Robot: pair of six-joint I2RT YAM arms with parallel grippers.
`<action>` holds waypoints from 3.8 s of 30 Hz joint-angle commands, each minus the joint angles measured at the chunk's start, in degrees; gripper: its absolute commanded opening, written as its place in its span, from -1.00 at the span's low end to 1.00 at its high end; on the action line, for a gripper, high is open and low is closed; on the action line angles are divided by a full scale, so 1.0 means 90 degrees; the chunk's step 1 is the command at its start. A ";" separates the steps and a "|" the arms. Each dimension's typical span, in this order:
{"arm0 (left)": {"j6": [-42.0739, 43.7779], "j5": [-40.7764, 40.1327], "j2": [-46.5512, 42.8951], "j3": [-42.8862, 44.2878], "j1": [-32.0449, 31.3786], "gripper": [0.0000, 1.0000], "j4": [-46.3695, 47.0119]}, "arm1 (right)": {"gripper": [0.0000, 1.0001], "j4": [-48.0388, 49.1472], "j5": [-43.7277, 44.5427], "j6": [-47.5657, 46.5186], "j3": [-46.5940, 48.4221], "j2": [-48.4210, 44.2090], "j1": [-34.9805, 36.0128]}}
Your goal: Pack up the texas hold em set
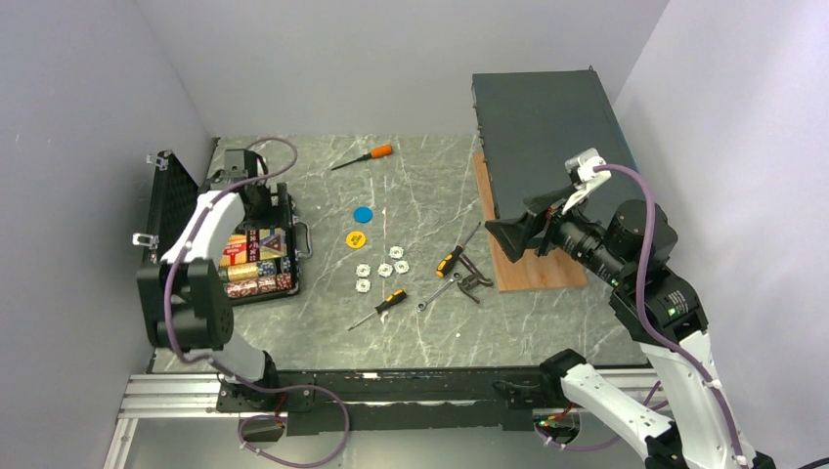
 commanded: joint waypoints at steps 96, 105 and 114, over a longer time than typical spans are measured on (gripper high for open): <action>-0.1969 -0.2191 0.0123 0.1198 -0.0416 -0.14 -0.0564 | 1.00 0.0361 0.0032 0.0617 0.0873 0.1018 0.0002; -0.2194 -0.2907 0.0743 0.1202 0.0052 -0.11 -0.0954 | 1.00 0.0282 0.0005 0.0573 0.0990 0.1118 0.0001; -0.2215 -0.2605 0.1274 0.1237 0.0583 -0.12 -0.1006 | 1.00 0.0235 -0.0135 0.0603 0.1187 0.1301 -0.0001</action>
